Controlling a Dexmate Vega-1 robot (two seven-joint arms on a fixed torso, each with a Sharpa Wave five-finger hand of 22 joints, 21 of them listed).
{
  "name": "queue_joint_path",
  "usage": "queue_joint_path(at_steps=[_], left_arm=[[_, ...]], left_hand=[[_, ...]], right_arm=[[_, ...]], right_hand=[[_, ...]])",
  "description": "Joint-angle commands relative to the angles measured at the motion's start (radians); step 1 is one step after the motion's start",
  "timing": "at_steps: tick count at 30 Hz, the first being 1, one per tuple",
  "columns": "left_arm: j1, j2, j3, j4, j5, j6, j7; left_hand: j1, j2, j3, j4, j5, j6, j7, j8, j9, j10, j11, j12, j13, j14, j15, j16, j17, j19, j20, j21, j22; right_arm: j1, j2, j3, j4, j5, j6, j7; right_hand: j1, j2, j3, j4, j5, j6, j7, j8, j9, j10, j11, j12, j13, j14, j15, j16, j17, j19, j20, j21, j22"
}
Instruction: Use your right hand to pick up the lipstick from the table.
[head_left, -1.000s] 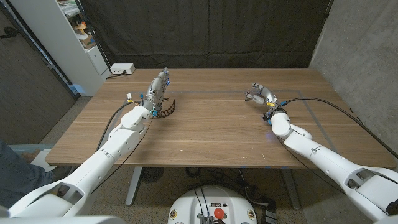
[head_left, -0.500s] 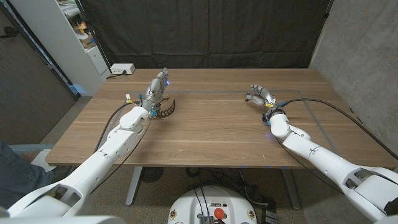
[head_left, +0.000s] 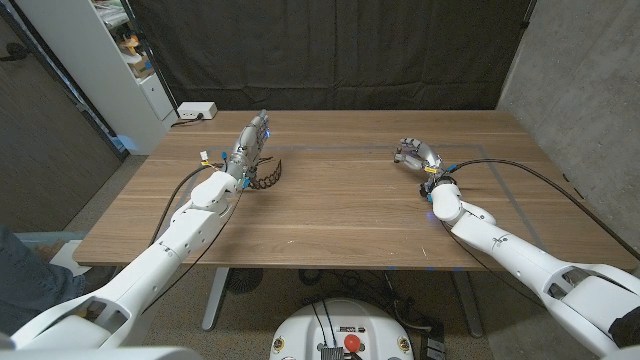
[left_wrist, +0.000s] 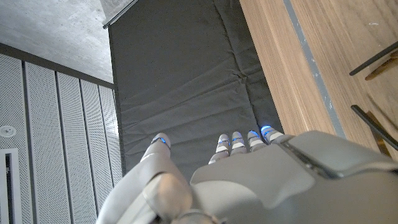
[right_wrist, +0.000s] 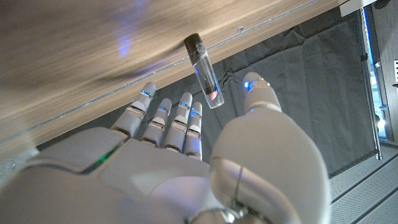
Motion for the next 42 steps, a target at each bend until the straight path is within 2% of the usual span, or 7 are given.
queue_joint_path(at_steps=[1, 8, 12, 25, 36, 39, 42], left_arm=[[-0.030, -0.013, 0.011, 0.037, 0.000, 0.003, -0.020], [-0.040, -0.021, 0.018, 0.050, 0.002, 0.006, -0.023], [-0.041, -0.023, 0.019, 0.052, 0.003, 0.006, -0.021], [-0.054, -0.030, 0.023, 0.064, 0.008, 0.003, -0.022], [-0.056, -0.032, 0.024, 0.058, 0.008, 0.010, -0.017], [-0.057, -0.031, 0.025, 0.061, 0.008, 0.010, -0.020], [-0.056, -0.032, 0.024, 0.061, 0.008, 0.009, -0.017]], left_hand=[[0.003, 0.008, 0.003, -0.006, 0.000, 0.000, 0.002, 0.001, 0.005, -0.001, -0.001, 0.000, 0.003, -0.037, 0.007, 0.002, 0.002, -0.109, -0.002, 0.004, 0.002], [0.003, 0.008, 0.002, -0.007, 0.000, 0.000, 0.001, 0.001, 0.005, -0.001, -0.003, 0.000, 0.003, -0.038, 0.007, 0.002, 0.002, -0.110, -0.001, 0.004, 0.002], [0.002, 0.008, 0.002, -0.007, 0.000, -0.001, 0.002, 0.000, 0.005, 0.000, -0.002, 0.000, 0.003, -0.037, 0.008, 0.002, 0.002, -0.110, -0.001, 0.004, 0.002], [0.002, 0.009, 0.001, -0.008, 0.000, 0.000, 0.003, 0.000, 0.005, 0.000, 0.000, 0.000, 0.003, -0.038, 0.007, 0.002, 0.002, -0.110, -0.002, 0.005, 0.002], [0.002, 0.010, 0.001, -0.010, 0.000, 0.001, 0.003, 0.001, 0.005, 0.001, -0.001, 0.000, 0.003, -0.037, 0.006, 0.002, 0.002, -0.110, -0.001, 0.005, 0.002], [0.002, 0.010, 0.001, -0.010, 0.000, 0.001, 0.003, 0.001, 0.005, 0.001, -0.002, 0.000, 0.003, -0.036, 0.006, 0.003, 0.002, -0.110, -0.001, 0.005, 0.002], [0.002, 0.010, 0.001, -0.010, 0.000, 0.002, 0.002, 0.001, 0.005, 0.000, -0.002, 0.000, 0.003, -0.036, 0.006, 0.003, 0.002, -0.110, -0.001, 0.005, 0.002]], right_arm=[[0.018, 0.013, -0.009, 0.040, 0.001, 0.014, -0.021], [0.021, 0.013, -0.012, 0.048, 0.003, 0.017, -0.023], [0.024, 0.015, -0.014, 0.055, 0.002, 0.018, -0.029], [0.035, 0.016, -0.018, 0.069, 0.002, 0.025, -0.034], [0.034, 0.006, -0.019, 0.062, 0.000, 0.022, -0.031], [0.033, 0.004, -0.019, 0.060, -0.001, 0.021, -0.030], [0.031, 0.003, -0.019, 0.057, -0.001, 0.018, -0.031]], right_hand=[[0.008, 0.000, 0.001, 0.004, 0.010, 0.021, -0.003, 0.010, 0.005, 0.022, -0.003, 0.006, 0.003, 0.020, -0.038, 0.007, 0.001, 0.013, 0.003, 0.007, 0.004], [0.011, 0.002, -0.002, 0.006, 0.010, 0.055, -0.015, 0.016, 0.005, 0.054, -0.007, 0.011, 0.003, 0.046, -0.047, 0.012, 0.000, 0.019, 0.003, 0.006, 0.004], [0.012, 0.003, -0.005, 0.009, 0.009, 0.089, -0.021, 0.022, 0.005, 0.087, -0.020, 0.017, 0.003, 0.078, -0.053, 0.018, -0.001, 0.027, 0.005, 0.006, 0.004], [0.017, 0.006, -0.008, 0.011, 0.008, 0.151, -0.035, 0.031, 0.004, 0.147, -0.042, 0.027, 0.002, 0.116, -0.058, 0.019, -0.002, 0.036, 0.010, 0.004, 0.004], [0.019, 0.010, -0.010, 0.014, 0.007, 0.186, -0.041, 0.036, 0.003, 0.177, -0.047, 0.031, 0.002, 0.139, -0.062, 0.021, -0.003, 0.043, 0.003, 0.004, 0.004], [0.021, 0.011, -0.010, 0.013, 0.007, 0.199, -0.049, 0.038, 0.003, 0.187, -0.056, 0.032, 0.002, 0.145, -0.063, 0.020, -0.003, 0.043, 0.003, 0.003, 0.004], [0.023, 0.012, -0.010, 0.013, 0.007, 0.213, -0.053, 0.040, 0.003, 0.200, -0.054, 0.034, 0.002, 0.150, -0.065, 0.019, -0.003, 0.043, 0.004, 0.002, 0.004]])
